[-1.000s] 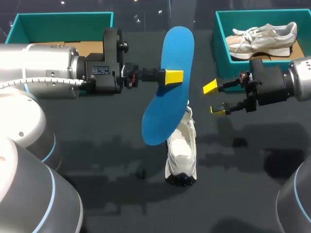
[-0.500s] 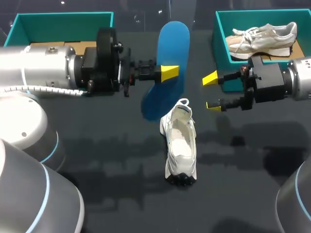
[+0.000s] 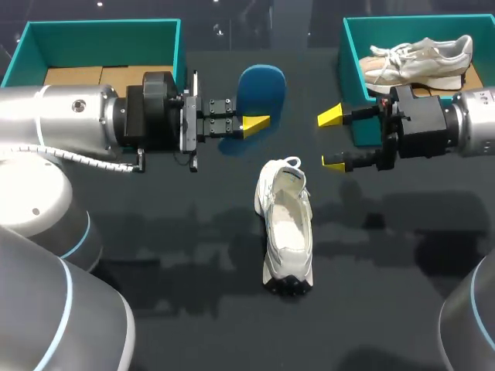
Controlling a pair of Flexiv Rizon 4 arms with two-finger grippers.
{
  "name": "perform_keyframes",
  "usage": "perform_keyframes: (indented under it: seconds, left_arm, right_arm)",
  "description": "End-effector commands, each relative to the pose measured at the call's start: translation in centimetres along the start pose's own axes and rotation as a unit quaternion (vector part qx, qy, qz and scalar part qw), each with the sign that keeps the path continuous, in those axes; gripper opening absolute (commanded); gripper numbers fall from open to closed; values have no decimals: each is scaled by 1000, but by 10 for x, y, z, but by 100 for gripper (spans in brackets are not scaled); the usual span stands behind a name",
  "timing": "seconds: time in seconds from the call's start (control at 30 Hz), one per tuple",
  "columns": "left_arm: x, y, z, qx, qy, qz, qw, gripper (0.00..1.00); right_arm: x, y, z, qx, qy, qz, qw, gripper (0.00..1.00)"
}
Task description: Take the shoe out of the shoebox, open the shoe tongue, remove and reinsert the insole, then place the shoe into the shoebox
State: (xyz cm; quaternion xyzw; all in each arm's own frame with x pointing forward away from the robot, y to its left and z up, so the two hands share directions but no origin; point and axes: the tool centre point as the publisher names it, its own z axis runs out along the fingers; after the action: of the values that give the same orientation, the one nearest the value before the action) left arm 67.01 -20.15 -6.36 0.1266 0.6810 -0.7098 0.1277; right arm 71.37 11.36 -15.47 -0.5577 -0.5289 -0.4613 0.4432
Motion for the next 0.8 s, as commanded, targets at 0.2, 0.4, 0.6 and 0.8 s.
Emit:
perform_keyframes:
  seconds: [0.2, 0.4, 0.6, 0.8]
  left_arm:
    - [-13, 17, -7, 36, 50, 358, 932, 0]
    - [-10, 35, -8, 63, 68, 464, 881, 0]
    - [-8, 38, -9, 74, 69, 473, 875, 0]
    - [-8, 38, -9, 74, 69, 473, 875, 0]
  right_arm:
    - [8, 5, 9, 0, 7, 8, 1000, 100]
    - [11, 12, 13, -3, 27, 30, 999, 100]
    - [9, 15, 13, -11, 39, 36, 999, 100]
    - [9, 15, 13, -11, 39, 36, 999, 100]
